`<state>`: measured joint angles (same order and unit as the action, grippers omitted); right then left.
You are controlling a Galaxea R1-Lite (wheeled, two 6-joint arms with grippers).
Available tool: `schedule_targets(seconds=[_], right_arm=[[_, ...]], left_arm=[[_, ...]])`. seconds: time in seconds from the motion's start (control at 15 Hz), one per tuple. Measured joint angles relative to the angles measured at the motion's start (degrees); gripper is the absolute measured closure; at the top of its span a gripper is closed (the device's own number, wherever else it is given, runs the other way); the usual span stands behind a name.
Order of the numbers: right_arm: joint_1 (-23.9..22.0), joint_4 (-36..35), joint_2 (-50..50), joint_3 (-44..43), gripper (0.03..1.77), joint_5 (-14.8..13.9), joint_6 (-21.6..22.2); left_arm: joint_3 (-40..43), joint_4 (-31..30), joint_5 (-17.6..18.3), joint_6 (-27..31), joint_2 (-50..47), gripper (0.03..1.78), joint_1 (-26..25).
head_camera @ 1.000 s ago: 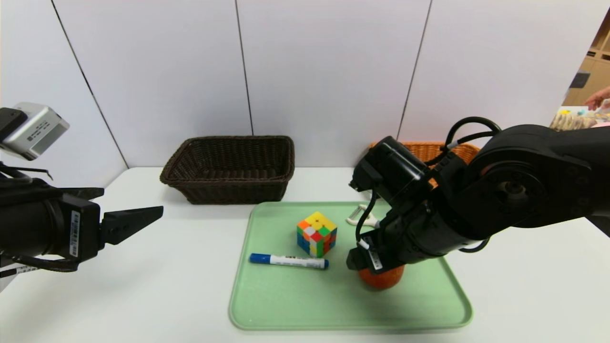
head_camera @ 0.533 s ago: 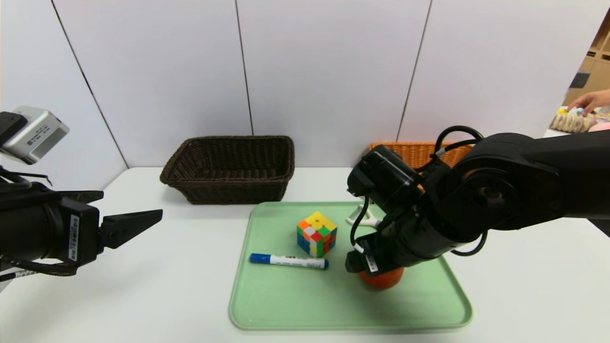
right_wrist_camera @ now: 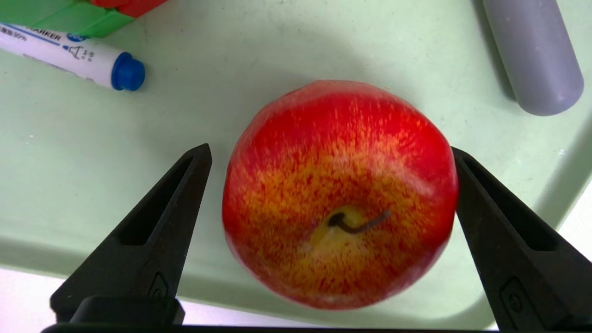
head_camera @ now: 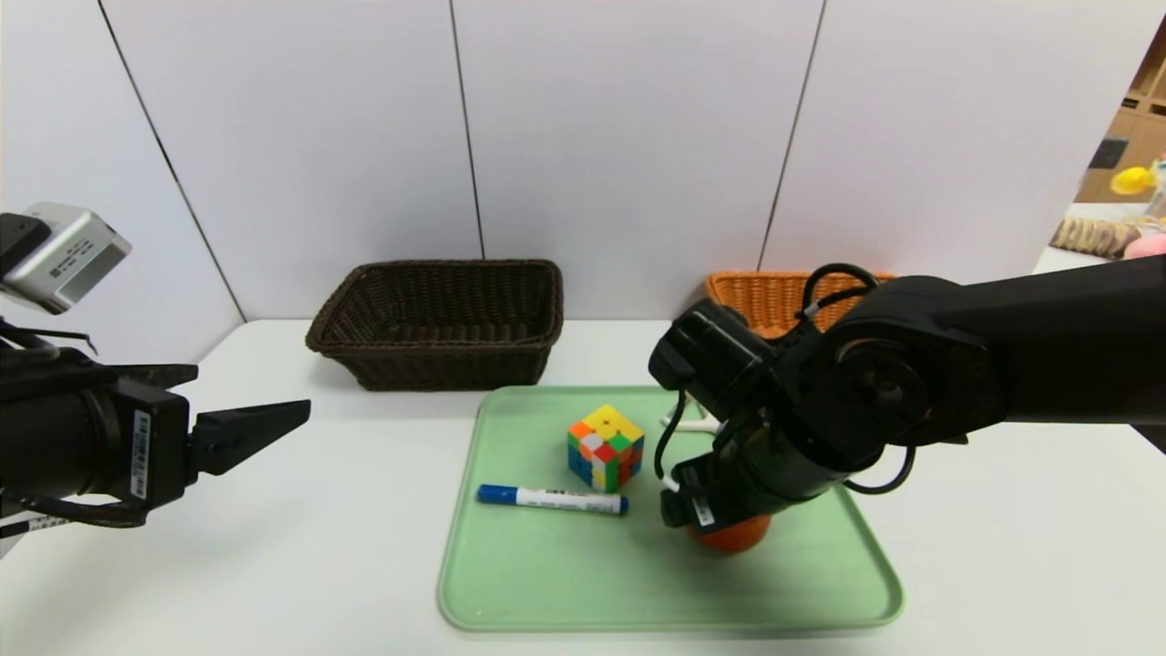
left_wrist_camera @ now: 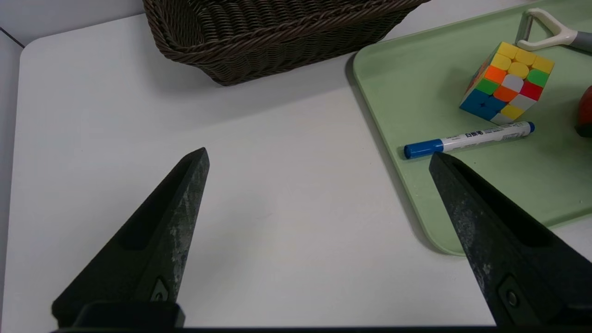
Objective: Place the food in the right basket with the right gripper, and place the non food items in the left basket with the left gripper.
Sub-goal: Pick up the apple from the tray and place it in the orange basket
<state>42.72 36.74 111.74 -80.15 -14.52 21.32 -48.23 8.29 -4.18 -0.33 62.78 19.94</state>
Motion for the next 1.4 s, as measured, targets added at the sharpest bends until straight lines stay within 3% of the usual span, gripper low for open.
schedule_targets(seconds=[0.53, 0.67, 0.73, 1.07, 1.4], right_arm=[[-0.6, -1.8, 1.4, -0.6, 0.10, 0.0, 0.0], [-0.6, -1.8, 1.5, -0.6, 0.43, 0.1, 0.1], [-0.6, -1.9, 1.5, -0.5, 0.51, 0.2, 0.2], [-0.6, -1.4, 1.3, -0.9, 0.53, 0.4, 1.0], [-0.6, 1.8, -2.0, -8.1, 0.53, 0.0, 0.9]], left_arm=[[0.6, 0.0, 0.0, 0.0, 0.0, 0.12, 0.2], [0.6, 0.0, 0.0, 0.0, 0.0, 0.12, 0.3], [0.6, 0.0, 0.0, 0.0, 0.0, 0.12, 0.3], [0.8, 0.0, 0.0, 0.0, -0.1, 0.12, 0.3], [0.6, 0.0, 0.1, 0.1, 0.1, 0.12, 0.3]])
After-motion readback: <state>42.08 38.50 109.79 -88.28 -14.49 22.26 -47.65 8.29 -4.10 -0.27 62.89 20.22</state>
